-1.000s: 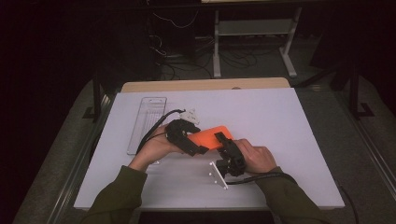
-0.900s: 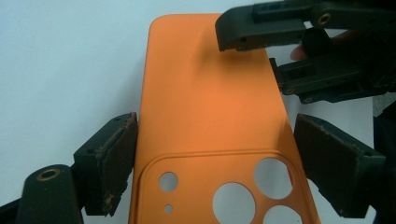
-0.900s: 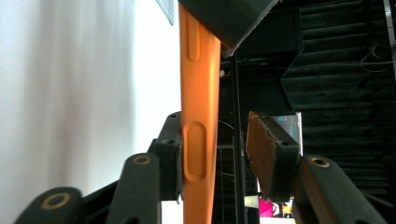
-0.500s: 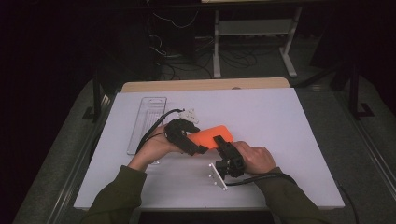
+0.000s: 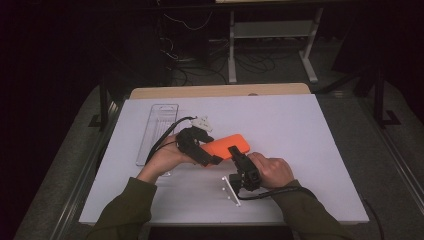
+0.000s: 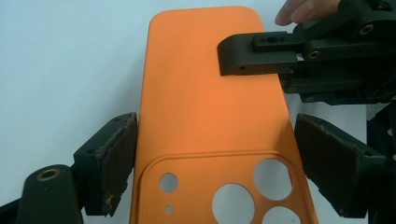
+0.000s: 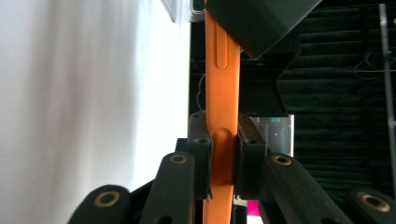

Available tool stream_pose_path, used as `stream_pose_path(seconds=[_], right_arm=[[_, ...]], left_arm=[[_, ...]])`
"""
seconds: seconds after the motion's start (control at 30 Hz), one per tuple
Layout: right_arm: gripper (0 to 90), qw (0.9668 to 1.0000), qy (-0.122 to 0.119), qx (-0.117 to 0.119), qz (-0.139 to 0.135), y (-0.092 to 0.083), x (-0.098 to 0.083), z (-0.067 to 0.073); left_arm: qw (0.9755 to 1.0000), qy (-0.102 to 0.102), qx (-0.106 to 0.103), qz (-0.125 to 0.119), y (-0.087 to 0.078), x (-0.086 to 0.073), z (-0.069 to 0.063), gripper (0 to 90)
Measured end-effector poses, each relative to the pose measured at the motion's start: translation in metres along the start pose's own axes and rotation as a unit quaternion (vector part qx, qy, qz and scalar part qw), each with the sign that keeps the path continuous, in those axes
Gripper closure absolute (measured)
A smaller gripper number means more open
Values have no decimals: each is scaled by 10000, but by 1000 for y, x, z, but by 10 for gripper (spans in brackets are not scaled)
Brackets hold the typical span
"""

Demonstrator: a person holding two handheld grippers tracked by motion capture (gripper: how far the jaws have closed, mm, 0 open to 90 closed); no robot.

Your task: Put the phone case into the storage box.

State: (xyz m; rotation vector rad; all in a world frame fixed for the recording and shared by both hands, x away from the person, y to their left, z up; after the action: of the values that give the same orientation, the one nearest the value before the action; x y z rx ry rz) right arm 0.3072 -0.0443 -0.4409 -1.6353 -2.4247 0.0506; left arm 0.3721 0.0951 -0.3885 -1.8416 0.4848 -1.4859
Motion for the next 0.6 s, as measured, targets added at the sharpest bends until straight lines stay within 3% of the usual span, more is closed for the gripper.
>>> stream_pose_path(seconds=[0.3, 0.4, 0.47, 0.6], right_arm=[[823, 10000, 73, -46, -42, -3, 1, -2], [825, 9999, 83, -62, -48, -3, 0, -2], [828, 9999, 100, -56, -70, -4, 0, -3], [828, 9998, 94, -112, -157, -5, 2, -4]], left_arm=[[9999, 29, -78, -65, 0, 1, 0, 152], [9998, -20, -148, -142, -2, 1, 0, 151], [9994, 74, -134, -295, -5, 2, -2, 180], [9992, 69, -96, -395, -7, 3, -2, 129]])
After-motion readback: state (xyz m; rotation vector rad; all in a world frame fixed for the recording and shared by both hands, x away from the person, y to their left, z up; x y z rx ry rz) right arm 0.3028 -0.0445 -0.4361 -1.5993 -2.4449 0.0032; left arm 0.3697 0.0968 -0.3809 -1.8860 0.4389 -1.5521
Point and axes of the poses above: each handheld gripper's, and its own axes: y roughly forward along the jaws, x roughly out of its top, z roughly to its left, the point moved 4 cm from there along y, roughly forward along the jaws, and after that the axes turned 4 degrees about y, right-handed, at the moved point
